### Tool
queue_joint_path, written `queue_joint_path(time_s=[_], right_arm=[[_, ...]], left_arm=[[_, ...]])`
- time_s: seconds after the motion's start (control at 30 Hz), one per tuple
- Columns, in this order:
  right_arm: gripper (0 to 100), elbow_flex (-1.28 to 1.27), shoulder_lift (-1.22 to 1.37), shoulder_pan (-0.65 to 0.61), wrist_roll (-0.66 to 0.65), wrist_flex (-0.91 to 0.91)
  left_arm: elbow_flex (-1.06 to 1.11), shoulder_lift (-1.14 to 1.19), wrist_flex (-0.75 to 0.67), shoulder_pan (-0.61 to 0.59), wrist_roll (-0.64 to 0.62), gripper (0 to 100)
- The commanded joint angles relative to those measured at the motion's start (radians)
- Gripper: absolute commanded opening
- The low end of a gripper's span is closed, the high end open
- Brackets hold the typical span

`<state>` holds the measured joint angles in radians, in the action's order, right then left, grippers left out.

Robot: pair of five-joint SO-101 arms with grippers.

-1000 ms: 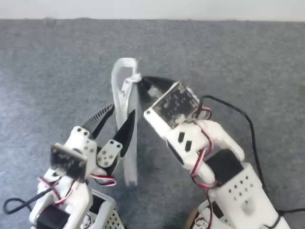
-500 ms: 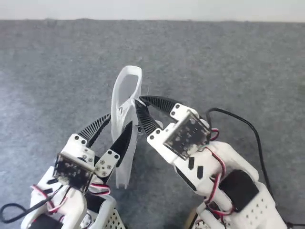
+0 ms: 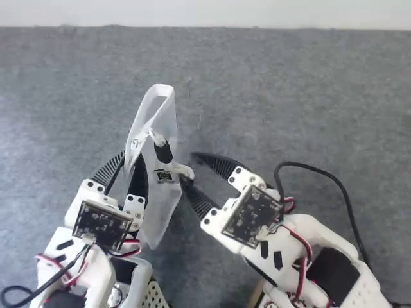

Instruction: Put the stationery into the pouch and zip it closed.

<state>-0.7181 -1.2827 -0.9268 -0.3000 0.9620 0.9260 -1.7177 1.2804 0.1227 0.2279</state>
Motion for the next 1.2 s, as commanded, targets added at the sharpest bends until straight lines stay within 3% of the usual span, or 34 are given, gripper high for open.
queue_joint_path(time_s=[0.0,0.27,0.77,0.97,1.17], right_arm=[[20.2,0.012,-0.007,-0.038,0.011,0.013],[20.2,0.014,0.173,-0.035,0.012,-0.068],[19.6,0.014,0.302,0.033,0.011,-0.206],[0.0,0.014,0.318,0.108,0.006,-0.3],[0.6,0.044,0.3,0.219,0.011,-0.354]], left_arm=[[-0.007,0.006,0.0,-0.011,0.014,1],[-0.007,0.005,0.023,0.126,0.015,1],[0.001,0.005,0.026,0.135,0.017,1],[0.025,0.005,0.025,0.135,0.035,1],[0.025,0.005,0.025,0.137,0.035,1]])
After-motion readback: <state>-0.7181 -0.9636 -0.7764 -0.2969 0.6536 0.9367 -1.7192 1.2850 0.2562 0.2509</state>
